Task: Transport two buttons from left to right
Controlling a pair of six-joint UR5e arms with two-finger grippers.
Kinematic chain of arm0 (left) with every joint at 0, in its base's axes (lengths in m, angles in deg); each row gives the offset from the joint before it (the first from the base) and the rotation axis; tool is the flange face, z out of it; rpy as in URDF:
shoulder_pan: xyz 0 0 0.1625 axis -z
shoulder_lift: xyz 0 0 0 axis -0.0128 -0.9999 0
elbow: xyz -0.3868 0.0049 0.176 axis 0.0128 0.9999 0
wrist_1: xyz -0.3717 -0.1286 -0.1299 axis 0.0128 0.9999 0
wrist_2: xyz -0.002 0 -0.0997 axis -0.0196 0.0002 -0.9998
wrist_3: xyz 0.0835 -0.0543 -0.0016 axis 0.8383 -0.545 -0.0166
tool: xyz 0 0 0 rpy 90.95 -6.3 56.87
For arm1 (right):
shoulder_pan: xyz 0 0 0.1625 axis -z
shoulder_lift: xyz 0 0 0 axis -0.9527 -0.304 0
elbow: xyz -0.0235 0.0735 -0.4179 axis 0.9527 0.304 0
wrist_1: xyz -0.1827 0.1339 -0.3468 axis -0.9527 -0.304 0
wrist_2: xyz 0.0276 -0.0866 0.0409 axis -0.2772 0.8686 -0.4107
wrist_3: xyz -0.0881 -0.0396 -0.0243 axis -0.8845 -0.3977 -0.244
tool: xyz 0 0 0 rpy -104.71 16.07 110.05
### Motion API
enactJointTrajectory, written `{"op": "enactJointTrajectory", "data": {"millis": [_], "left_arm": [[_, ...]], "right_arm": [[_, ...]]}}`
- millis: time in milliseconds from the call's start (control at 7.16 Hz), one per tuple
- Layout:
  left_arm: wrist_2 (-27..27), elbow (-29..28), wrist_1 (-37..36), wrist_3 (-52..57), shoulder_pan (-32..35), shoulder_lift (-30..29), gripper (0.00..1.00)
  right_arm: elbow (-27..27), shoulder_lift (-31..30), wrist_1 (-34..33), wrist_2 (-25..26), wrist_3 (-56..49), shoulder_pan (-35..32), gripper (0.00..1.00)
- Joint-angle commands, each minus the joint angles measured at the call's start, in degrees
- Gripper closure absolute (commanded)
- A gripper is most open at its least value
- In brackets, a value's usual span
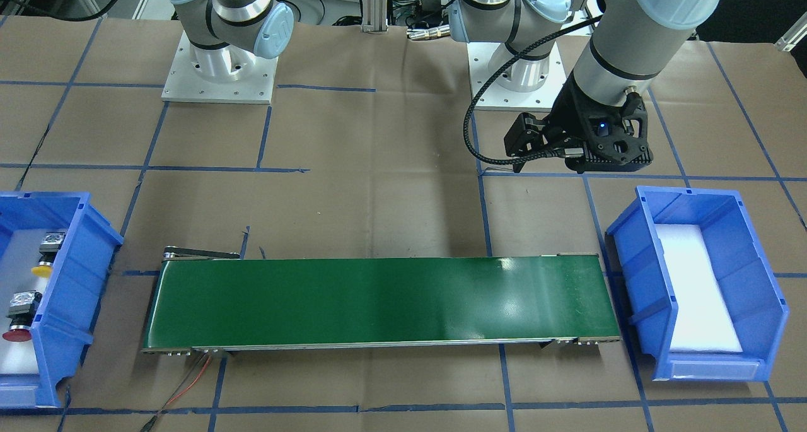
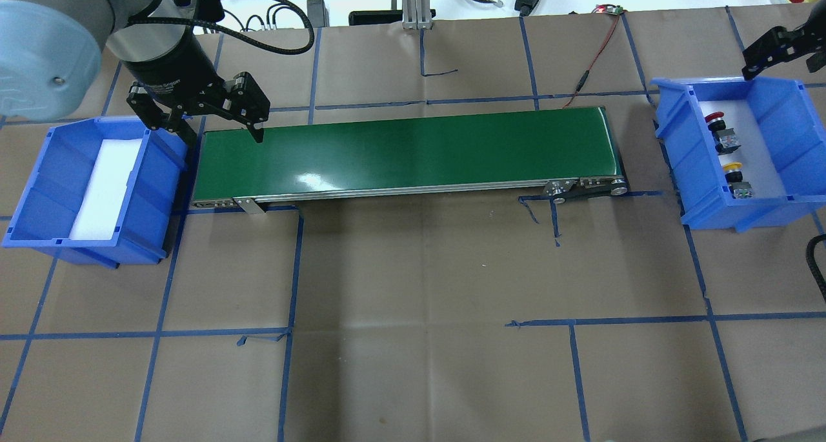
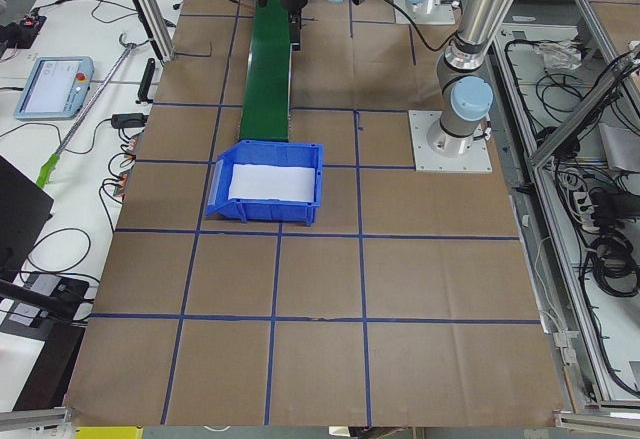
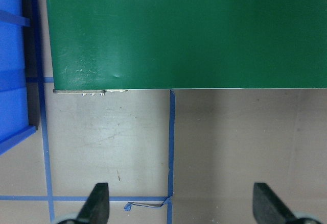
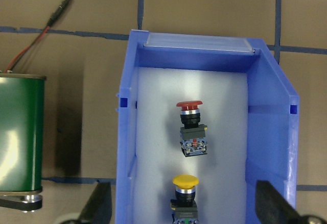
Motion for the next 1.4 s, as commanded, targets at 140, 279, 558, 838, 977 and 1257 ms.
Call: {"op": "enactJointTrajectory", "data": {"millis": [140, 279, 558, 838, 977, 1257], "left_arm": [[0.0, 0.0, -0.06, 0.0, 0.0, 0.0, 0.0], [0.0, 0.0, -0.07, 0.0, 0.0, -0.09, 0.0], [0.0, -0.09, -0.06, 0.0, 0.09, -0.09, 0.0], [0.0, -0.17, 0.02, -0.09, 0.09, -0.09, 0.0], [0.0, -0.17, 0.02, -0.09, 0.09, -0.09, 0.0], [0.0, -0.17, -0.06, -0.09, 0.09, -0.09, 0.0]], "right_arm": [[-0.11, -7.67, 10.14, -1.13, 15.17, -11.04, 0.0], [-0.45, -9.07, 11.21, -1.13, 18.45, -15.53, 0.0], [-0.02, -12.59, 17.0, -1.22, 21.97, -22.23, 0.0], [-0.19, -13.39, 21.14, -1.22, 25.85, -25.49, 0.0], [-0.37, -13.31, 21.51, -1.22, 26.13, -26.72, 0.0], [-1.15, -12.95, 21.33, -0.43, 28.24, -29.27, 0.0]]}}
